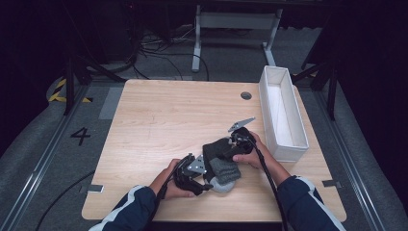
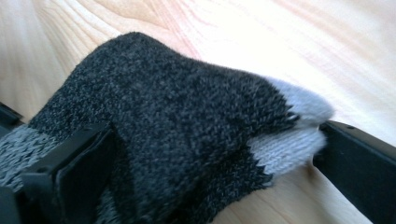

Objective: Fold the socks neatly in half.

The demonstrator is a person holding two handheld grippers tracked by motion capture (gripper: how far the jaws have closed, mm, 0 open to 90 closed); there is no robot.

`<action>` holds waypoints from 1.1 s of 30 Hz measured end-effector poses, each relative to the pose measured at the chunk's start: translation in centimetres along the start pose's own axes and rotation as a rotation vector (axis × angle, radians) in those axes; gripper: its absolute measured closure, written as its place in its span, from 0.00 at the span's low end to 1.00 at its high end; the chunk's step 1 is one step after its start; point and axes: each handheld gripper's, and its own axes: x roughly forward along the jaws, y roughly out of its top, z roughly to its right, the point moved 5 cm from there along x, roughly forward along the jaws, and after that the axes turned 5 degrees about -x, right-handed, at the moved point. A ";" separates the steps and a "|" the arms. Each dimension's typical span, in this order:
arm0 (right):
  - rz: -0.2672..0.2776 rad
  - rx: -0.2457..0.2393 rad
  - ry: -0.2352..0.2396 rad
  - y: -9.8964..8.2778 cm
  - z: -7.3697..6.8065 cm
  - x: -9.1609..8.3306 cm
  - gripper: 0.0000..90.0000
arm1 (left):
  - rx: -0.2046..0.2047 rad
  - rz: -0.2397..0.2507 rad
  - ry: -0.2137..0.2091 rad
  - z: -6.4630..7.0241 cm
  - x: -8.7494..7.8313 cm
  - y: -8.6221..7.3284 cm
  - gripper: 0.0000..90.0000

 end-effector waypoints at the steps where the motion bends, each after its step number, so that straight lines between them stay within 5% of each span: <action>1: 0.001 0.012 0.023 -0.1 0.1 0.2 0.00 | -0.007 0.000 -0.006 0.0 0.0 0.0 0.43; 7: -0.041 -0.031 0.048 0.3 0.0 0.7 0.01 | -0.020 0.010 -0.017 -0.5 0.2 0.0 0.49; 12: -0.059 -0.070 0.088 0.6 -0.5 0.7 0.12 | -0.015 0.007 -0.005 -0.6 0.3 -0.1 0.52; 15: -0.070 -0.082 0.108 0.7 -0.7 0.6 0.22 | -0.016 0.003 -0.001 -0.5 0.3 -0.1 0.54; 17: -0.068 -0.084 0.160 0.8 -1.1 0.5 0.42 | -0.013 0.007 -0.002 -0.4 0.4 0.0 0.56; 19: -0.056 -0.082 0.205 0.8 -1.4 0.5 0.49 | -0.013 0.003 0.001 -0.4 0.4 0.0 0.57; 24: -0.042 -0.085 0.230 0.7 -1.5 0.4 0.57 | -0.012 0.005 0.000 -0.4 0.4 0.0 0.58; 33: 0.045 -0.175 0.161 0.8 -2.4 -0.7 0.70 | -0.012 0.002 0.001 -0.5 0.2 -0.1 0.59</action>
